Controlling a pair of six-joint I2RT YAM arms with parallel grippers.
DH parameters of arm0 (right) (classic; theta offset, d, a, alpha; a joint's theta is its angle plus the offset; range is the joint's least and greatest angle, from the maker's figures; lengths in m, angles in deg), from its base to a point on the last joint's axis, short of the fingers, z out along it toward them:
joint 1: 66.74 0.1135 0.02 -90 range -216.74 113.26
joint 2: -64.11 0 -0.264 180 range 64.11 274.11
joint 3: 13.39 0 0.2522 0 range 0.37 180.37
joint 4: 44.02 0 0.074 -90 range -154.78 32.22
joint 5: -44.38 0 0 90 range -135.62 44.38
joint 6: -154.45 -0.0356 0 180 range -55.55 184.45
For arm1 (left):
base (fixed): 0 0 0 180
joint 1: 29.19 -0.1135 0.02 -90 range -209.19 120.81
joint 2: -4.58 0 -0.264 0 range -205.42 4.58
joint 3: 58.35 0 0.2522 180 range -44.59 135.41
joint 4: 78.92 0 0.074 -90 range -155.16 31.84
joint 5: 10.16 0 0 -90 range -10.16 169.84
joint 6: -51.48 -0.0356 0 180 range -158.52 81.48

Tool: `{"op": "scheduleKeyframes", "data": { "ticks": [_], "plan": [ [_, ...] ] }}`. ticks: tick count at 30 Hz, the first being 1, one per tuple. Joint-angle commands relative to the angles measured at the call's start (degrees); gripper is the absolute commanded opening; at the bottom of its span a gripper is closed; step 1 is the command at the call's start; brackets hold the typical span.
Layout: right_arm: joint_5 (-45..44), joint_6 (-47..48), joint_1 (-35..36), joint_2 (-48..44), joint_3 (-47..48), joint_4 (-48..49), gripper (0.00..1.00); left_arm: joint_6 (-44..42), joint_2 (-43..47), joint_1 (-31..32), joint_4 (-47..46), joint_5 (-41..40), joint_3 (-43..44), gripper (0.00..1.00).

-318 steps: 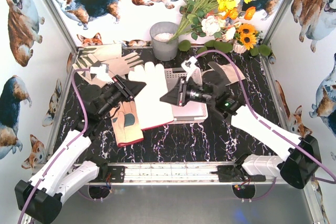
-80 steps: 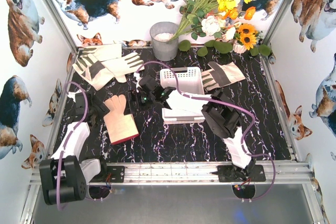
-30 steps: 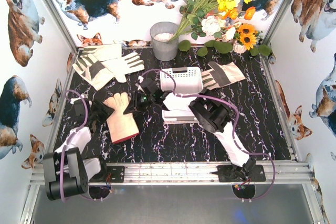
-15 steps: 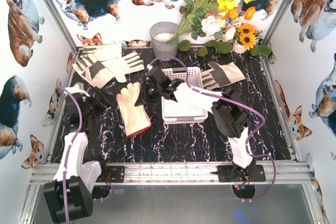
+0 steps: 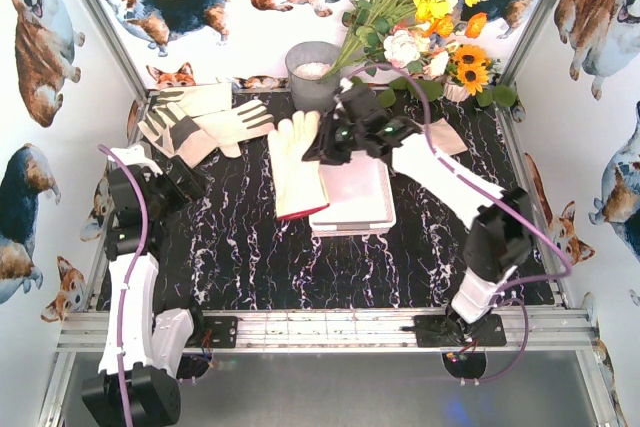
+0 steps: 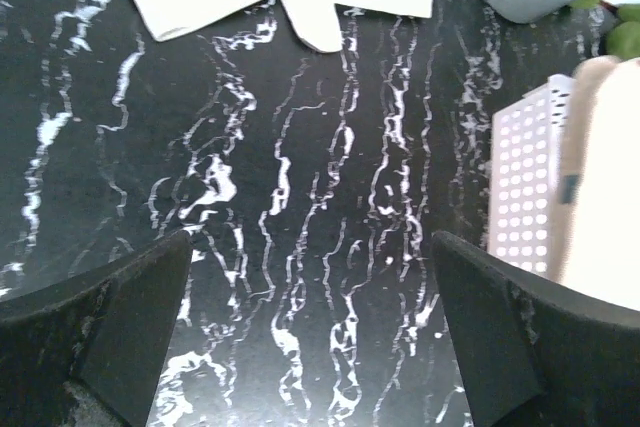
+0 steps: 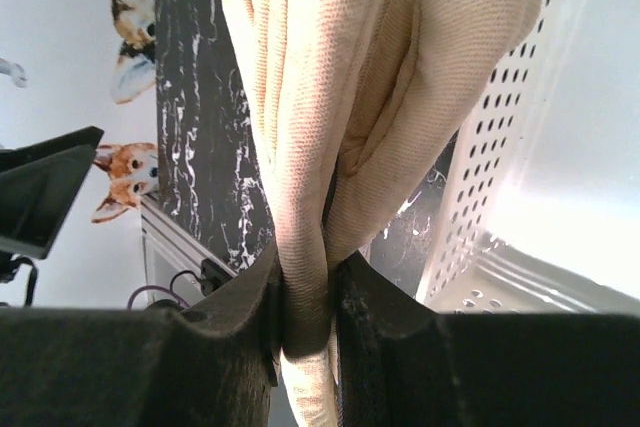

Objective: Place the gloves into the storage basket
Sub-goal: Place the glove in the bin.

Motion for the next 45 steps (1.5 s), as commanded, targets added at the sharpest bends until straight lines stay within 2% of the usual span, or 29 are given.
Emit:
{"op": "scheduleKeyframes", "data": {
  "ticks": [1, 16, 25, 33, 39, 45],
  "plan": [
    [5.2, 0.9, -3.4, -6.0, -1.9, 2.7, 0.00, -7.2, 2.5, -0.1, 4.3, -6.0, 1.5, 1.00],
    [20.0, 1.3, -16.1, -9.0, -12.0, 10.9, 0.00, -8.8, 3.7, 0.0, 4.8, -9.7, 1.2, 1.00],
    [21.9, 4.8, -19.3, -2.6, -14.4, 12.6, 0.00, -9.1, 3.7, 0.0, 4.8, -10.3, 1.2, 1.00],
    [19.1, 8.4, -19.8, 3.7, -13.7, 11.8, 0.00, -9.3, 3.7, 0.0, 5.1, -10.9, 1.3, 1.00],
    [13.3, 10.4, -19.1, 6.4, -13.5, 9.0, 0.00, -9.3, 3.5, 0.0, 5.1, -11.1, 1.3, 1.00],
    [3.9, 13.5, -16.5, 10.4, -10.7, 3.8, 0.00, -9.3, 3.5, 0.0, 5.2, -11.3, 1.3, 1.00]
  ]
}}
